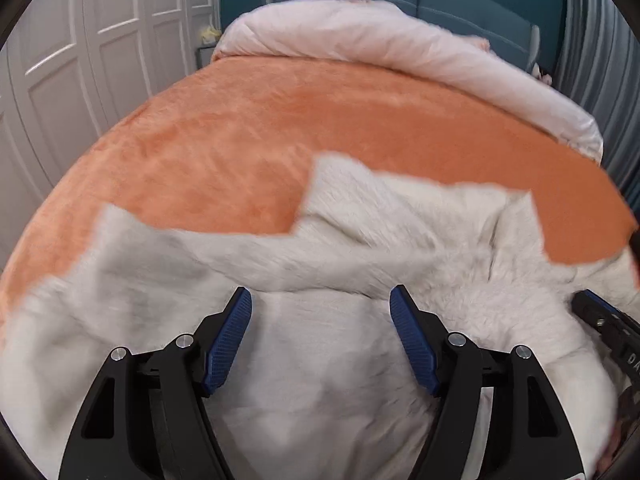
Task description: Fold large clothes
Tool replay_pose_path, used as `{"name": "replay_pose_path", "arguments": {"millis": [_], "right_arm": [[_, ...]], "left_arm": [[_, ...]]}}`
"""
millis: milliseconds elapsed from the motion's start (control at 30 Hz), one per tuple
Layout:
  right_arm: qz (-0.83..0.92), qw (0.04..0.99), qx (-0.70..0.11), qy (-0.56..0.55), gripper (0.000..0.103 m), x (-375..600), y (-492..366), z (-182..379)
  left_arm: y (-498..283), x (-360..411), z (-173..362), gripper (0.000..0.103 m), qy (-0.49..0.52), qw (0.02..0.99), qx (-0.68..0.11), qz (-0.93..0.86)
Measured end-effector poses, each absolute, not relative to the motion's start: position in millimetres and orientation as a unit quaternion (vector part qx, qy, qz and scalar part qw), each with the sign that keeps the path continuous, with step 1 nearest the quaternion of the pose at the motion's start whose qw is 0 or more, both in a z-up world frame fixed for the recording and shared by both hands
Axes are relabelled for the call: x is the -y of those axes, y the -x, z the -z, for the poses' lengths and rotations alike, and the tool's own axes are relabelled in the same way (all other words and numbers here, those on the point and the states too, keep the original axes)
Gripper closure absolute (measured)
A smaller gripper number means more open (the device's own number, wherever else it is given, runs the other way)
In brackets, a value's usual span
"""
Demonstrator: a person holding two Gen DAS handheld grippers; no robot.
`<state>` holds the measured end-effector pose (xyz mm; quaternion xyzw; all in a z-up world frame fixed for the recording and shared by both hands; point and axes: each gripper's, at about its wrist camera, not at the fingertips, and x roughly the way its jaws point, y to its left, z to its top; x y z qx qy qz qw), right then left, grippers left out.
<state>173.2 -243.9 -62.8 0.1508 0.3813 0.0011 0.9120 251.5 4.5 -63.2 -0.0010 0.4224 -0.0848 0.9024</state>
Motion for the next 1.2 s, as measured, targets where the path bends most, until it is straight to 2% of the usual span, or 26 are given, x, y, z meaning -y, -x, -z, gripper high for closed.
{"name": "replay_pose_path", "arguments": {"millis": [33, 67, 200, 267, 367, 667, 1067, 1200], "right_arm": [[0.004, 0.92, -0.364, -0.147, 0.057, 249, -165, 51], [0.017, 0.928, -0.343, -0.143, 0.054, 260, -154, 38], [0.092, 0.928, -0.33, -0.143, 0.054, 309, -144, 25], [0.123, 0.916, -0.346, -0.162, 0.053, 330, -148, 37], [0.139, 0.893, -0.382, -0.192, 0.059, 346, -159, 68], [0.143, 0.875, -0.393, -0.245, 0.057, 359, -164, 122], [0.15, 0.874, -0.393, -0.242, 0.054, 360, -168, 125], [0.196, 0.868, -0.417, -0.186, 0.052, 348, -169, 93]], "left_arm": [[-249, -22, 46, 0.031, 0.013, 0.91, -0.406, 0.083], [-247, -35, 34, 0.027, 0.019, 0.916, -0.394, 0.08], [-261, -87, 13, 0.023, 0.028, 0.925, -0.378, 0.036], [-279, -107, 28, 0.023, 0.031, 0.913, -0.407, 0.012], [-296, -116, 62, 0.023, 0.042, 0.892, -0.449, -0.01], [-314, -108, 121, 0.017, 0.03, 0.886, -0.462, -0.033], [-319, -103, 128, 0.014, 0.024, 0.884, -0.465, -0.042], [-309, -106, 106, 0.015, 0.013, 0.879, -0.473, -0.064]]}}
